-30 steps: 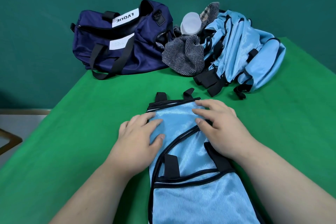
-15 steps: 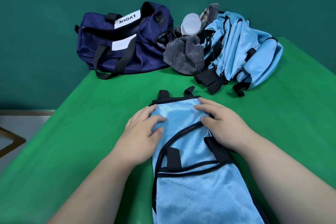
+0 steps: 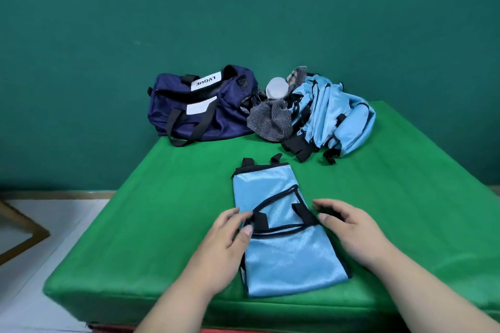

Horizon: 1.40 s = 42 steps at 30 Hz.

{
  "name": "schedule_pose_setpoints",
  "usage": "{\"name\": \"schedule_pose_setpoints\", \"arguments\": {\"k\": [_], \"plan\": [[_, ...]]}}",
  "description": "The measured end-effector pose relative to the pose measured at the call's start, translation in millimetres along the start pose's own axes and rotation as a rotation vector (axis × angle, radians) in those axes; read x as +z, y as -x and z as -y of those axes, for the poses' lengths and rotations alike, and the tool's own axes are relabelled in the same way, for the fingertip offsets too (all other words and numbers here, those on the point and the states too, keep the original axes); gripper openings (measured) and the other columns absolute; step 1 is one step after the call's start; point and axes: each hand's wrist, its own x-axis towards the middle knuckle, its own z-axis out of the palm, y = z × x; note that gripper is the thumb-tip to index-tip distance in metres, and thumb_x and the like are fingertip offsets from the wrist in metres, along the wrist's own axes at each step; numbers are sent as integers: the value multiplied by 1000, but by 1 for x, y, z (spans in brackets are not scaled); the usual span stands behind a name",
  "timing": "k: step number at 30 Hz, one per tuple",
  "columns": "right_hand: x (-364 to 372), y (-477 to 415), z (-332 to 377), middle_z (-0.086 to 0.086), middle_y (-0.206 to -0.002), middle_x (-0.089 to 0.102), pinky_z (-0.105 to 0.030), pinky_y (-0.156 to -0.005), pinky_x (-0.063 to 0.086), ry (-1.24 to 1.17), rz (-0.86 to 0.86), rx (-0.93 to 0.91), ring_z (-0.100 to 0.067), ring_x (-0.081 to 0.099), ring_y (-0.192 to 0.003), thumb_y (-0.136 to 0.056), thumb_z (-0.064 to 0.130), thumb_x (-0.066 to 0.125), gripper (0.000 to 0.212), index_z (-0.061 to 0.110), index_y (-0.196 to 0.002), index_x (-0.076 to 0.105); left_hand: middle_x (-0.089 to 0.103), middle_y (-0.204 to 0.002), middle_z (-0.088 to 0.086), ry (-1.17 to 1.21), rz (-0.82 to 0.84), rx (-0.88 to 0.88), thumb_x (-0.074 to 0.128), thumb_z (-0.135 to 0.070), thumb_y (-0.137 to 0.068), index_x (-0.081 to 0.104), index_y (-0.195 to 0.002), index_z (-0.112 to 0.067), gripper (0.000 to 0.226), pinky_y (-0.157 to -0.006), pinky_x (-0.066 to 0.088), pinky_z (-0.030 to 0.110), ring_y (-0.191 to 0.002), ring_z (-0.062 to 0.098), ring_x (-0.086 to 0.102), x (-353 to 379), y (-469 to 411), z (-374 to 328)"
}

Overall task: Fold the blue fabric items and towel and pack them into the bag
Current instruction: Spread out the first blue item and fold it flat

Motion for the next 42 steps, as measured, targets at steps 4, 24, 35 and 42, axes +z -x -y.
{"name": "schedule_pose_setpoints", "arguments": {"k": [4, 24, 35, 42], "plan": [[-1, 37, 3, 27, -116, 62, 1, -90, 33, 107, 28, -65, 17, 53, -109, -92, 18, 68, 40, 52, -110, 59, 32, -147, -23, -107, 76, 20, 32, -72, -89, 44, -139, -51, 56, -117, 24, 25, -139, -4, 27, 4, 39, -5], [12, 31, 2, 21, -93, 65, -40, -103, 38, 390, -20, -96, -6, 52, -106, -89, 36, 71, 16, 38, -104, 76, 34, -125, -24, -339, 111, -19, 51, -41, -66, 39, -143, -49, 79, -99, 16, 26, -120, -1, 23, 9, 32, -22], [6, 29, 13, 22, -90, 73, -3, -73, 40, 1, -74, 13, 9, 62, -85, -80, 15, 81, 30, 43, -87, 74, 57, -114, -27, 191, -115, -41, 77, -26, -83, 65, -110, -46, 36, -74, 40, 9, -79, 11, 56, 4, 25, -30], [8, 17, 20, -26, -97, 71, -41, -82, 47, -459, -55, 94, -26, 60, -80, -80, -3, 76, 36, 28, -99, 78, 60, -111, -24, 435, -113, -28, 70, 12, -81, 66, -114, -39, 61, -63, 42, 18, -79, 9, 53, 7, 10, -26]]}}
